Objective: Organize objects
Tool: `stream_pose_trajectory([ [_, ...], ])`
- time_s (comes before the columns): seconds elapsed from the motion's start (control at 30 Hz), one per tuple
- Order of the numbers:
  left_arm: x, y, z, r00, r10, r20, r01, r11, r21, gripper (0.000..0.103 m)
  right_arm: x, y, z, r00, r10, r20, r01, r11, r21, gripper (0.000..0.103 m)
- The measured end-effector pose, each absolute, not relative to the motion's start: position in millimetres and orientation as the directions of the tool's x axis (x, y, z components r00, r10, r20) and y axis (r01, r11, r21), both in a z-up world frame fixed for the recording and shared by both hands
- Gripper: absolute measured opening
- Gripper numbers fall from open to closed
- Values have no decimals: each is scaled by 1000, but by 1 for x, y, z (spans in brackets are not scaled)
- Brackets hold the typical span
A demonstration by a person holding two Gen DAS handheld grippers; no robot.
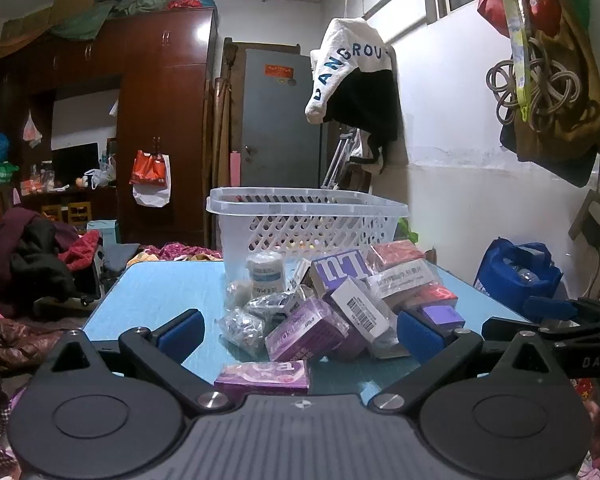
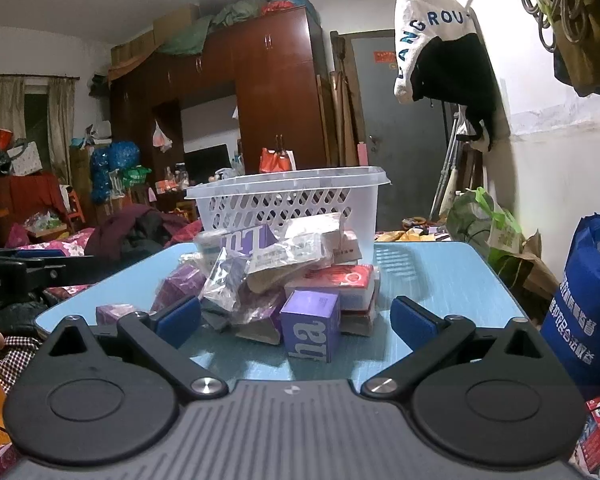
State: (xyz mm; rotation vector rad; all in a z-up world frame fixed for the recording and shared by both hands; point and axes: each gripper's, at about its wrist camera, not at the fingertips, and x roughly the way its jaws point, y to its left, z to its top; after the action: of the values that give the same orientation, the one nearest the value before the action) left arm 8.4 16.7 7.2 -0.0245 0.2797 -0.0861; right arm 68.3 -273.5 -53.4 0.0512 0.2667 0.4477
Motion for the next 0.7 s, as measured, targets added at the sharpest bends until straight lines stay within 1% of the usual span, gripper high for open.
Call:
stream_pose_trajectory([
  [0.47, 6, 18, 10, 961, -90, -262, 81, 996, -44, 103, 67, -275, -51, 872, 422, -249, -416, 906, 79, 103],
  [0.7, 10, 21, 8, 959, -83, -271, 74, 996, -43, 103, 69, -277, -53, 874, 413, -255, -407, 910, 80, 103],
])
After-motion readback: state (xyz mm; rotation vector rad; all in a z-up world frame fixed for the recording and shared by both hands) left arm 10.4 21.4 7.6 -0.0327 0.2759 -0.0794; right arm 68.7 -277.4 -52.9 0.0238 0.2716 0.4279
